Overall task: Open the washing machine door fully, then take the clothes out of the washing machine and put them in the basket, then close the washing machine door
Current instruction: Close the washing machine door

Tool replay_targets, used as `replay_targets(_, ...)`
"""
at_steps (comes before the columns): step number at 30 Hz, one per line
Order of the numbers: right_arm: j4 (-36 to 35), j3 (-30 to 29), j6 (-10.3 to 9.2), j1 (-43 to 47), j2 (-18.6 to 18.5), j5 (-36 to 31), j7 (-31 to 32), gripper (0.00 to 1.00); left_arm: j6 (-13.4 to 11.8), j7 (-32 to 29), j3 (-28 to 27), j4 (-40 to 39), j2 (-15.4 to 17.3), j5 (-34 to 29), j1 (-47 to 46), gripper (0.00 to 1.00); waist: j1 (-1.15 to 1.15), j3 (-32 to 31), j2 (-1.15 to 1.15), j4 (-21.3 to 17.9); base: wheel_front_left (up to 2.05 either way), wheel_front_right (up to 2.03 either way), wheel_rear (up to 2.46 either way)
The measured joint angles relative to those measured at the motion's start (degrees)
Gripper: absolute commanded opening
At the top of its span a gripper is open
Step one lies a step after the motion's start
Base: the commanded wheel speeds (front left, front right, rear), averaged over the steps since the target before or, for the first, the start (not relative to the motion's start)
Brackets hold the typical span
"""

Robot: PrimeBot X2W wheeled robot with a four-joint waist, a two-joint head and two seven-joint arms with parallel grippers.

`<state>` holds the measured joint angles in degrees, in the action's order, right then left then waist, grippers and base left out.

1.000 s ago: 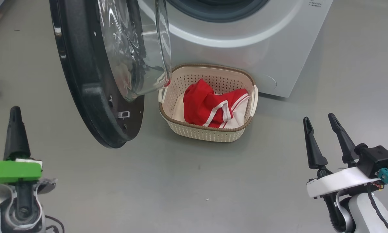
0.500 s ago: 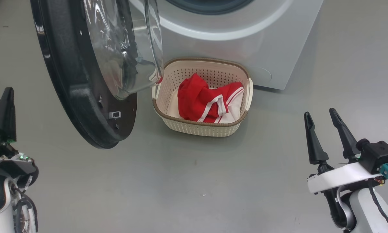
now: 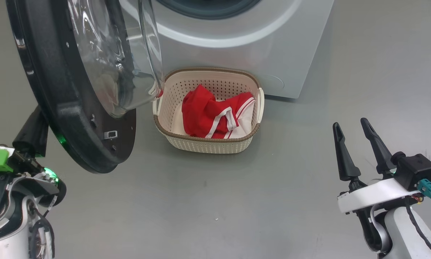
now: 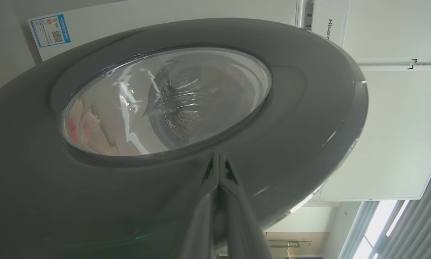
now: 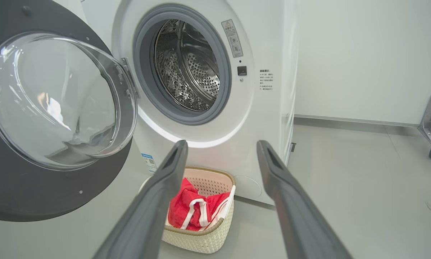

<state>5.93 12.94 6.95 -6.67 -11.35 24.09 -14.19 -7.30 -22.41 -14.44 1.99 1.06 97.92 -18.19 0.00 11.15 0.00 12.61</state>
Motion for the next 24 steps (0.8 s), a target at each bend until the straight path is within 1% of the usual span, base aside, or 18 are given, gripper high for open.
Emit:
replay_targets(16,0.30,0.30,0.02,-0.13,0.37,0.00,0.00,1.00,0.00,-0.71,5.87,1.53,0.30,2.65,0.79,0.00,0.00,-0.34,0.00,-4.82,0.00,0.00,0.00)
replay_targets(18,0.30,0.36,0.02,-0.21,0.41,0.00,0.00,1.00,0.00,-0.62,6.50,1.51,0.30,3.85,0.79,0.00,0.00,-0.21,0.00,-5.40,0.00,0.00,0.00)
replay_targets(24,0.21,0.24,0.02,-0.99,0.53,0.08,0.00,1.00,0.00,0.20,8.50,1.21,0.33,4.53,0.79,0.00,0.00,0.60,0.00,-7.29,0.00,0.00,0.00)
